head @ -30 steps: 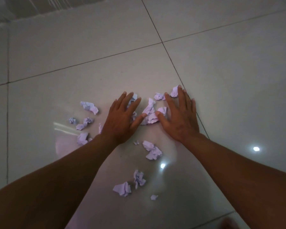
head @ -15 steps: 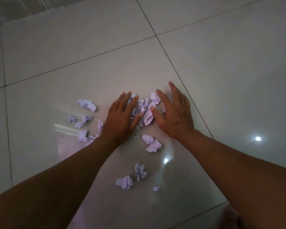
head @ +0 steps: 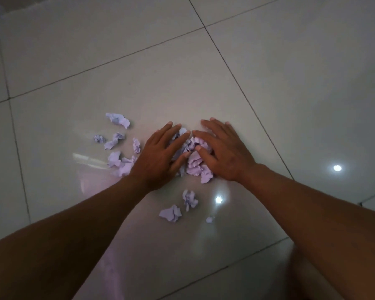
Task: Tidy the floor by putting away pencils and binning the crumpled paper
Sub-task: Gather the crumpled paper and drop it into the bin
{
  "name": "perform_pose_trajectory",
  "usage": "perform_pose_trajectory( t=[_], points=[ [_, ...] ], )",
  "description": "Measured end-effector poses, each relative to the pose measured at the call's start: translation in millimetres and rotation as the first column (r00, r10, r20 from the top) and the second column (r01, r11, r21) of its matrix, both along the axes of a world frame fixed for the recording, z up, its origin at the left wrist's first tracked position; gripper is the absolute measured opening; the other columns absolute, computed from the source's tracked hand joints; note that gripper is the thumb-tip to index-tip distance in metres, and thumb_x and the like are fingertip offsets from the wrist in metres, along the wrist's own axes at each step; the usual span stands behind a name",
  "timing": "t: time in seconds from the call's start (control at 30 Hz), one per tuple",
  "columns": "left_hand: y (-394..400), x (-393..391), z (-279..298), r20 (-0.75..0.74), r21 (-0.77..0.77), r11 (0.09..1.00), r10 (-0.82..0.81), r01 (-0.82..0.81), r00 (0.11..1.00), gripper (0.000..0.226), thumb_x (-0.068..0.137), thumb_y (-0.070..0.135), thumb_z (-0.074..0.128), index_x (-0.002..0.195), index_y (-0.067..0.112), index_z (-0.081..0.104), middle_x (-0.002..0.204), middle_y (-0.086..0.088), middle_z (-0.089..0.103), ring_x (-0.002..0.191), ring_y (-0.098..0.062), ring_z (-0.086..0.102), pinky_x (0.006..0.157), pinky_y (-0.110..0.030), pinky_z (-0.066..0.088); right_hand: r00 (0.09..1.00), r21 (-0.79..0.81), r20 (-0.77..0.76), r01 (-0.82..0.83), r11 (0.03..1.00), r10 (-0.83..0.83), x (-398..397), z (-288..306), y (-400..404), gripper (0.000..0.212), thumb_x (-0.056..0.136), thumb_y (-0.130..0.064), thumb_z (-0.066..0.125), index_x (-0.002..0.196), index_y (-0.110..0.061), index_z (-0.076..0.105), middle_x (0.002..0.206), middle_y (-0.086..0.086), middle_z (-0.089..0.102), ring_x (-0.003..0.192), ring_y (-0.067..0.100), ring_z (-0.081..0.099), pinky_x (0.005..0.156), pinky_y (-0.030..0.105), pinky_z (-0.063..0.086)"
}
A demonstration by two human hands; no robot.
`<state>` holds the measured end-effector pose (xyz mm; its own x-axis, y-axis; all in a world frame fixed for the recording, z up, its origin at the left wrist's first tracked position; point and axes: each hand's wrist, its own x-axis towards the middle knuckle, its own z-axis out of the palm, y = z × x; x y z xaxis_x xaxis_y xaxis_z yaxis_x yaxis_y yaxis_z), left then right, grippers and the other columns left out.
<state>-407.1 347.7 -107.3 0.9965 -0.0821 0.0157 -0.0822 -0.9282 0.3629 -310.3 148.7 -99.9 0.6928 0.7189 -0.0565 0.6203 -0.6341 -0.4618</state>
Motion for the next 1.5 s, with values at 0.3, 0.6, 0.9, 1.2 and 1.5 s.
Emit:
perform_pose_trajectory(
  t=[0.3, 0.6, 0.9, 1.2, 1.5],
  points=[
    [1.8, -55.5, 13.0, -0.021, 0.085, 0.978, -0.189, 0.19, 0.982, 0.105, 0.074, 0.091, 0.042, 0.157, 0.028, 0.027, 0.167, -0.008, 0.015, 0.155, -0.026, 0.008, 0.122, -0.059, 0.01, 0.961, -0.044, 0.201, -0.183, 0.982, 0.188, -60.3, 12.7, -48.6, 0.098, 0.074, -0.084, 0.05, 0.15, -0.023, 0.036, 0.161, 0.012, 0.021, 0.15, 0.026, 0.014, 0.12, 0.055, 0.013],
    [-15.4, -64.3, 2.9, 0.029, 0.182, 0.964, -0.205, 0.197, 0.978, 0.108, 0.073, 0.092, 0.044, 0.156, 0.025, 0.03, 0.166, -0.013, 0.016, 0.154, -0.031, 0.009, 0.12, -0.062, 0.011, 0.926, -0.18, 0.26, -0.231, 0.956, 0.273, -77.2, 1.8, -66.3, 0.101, 0.076, -0.086, 0.045, 0.153, -0.022, 0.029, 0.161, 0.017, 0.017, 0.151, 0.031, 0.01, 0.117, 0.059, 0.015],
    [6.7, -49.3, 9.1, 0.078, 0.12, 0.988, 0.091, -0.1, 0.993, 0.086, 0.087, 0.081, 0.036, 0.156, 0.03, 0.028, 0.166, -0.007, 0.017, 0.154, -0.026, 0.011, 0.121, -0.059, 0.008, 0.975, -0.05, 0.224, 0.019, 0.999, -0.007, -52.9, -0.1, -31.4, 0.072, 0.093, -0.066, 0.037, 0.154, -0.029, 0.025, 0.163, 0.014, 0.01, 0.151, 0.03, 0.007, 0.119, 0.056, 0.01],
    [48.9, -41.2, 10.0, 0.065, 0.137, 0.845, 0.513, -0.517, 0.856, 0.094, 0.083, 0.086, 0.027, 0.158, 0.029, 0.023, 0.167, -0.01, 0.012, 0.154, -0.029, 0.01, 0.121, -0.057, 0.006, 0.989, 0.004, 0.138, 0.044, 0.999, -0.044, -63.4, -4.7, -1.3, 0.097, 0.071, -0.091, 0.043, 0.147, -0.031, 0.042, 0.161, 0.009, 0.023, 0.149, 0.03, 0.016, 0.118, 0.055, 0.016],
    [67.1, -0.3, 1.9, 0.001, 0.066, 0.769, 0.637, -0.635, 0.771, 0.079, 0.09, 0.072, 0.034, 0.155, 0.027, 0.031, 0.166, -0.005, 0.018, 0.154, -0.027, 0.011, 0.121, -0.057, 0.01, 0.984, 0.002, 0.172, 0.04, 0.999, -0.04, -64.5, -12.5, 4.0, 0.091, 0.075, -0.088, 0.041, 0.147, -0.033, 0.041, 0.162, 0.009, 0.02, 0.15, 0.03, 0.013, 0.117, 0.058, 0.016]
  ],
)
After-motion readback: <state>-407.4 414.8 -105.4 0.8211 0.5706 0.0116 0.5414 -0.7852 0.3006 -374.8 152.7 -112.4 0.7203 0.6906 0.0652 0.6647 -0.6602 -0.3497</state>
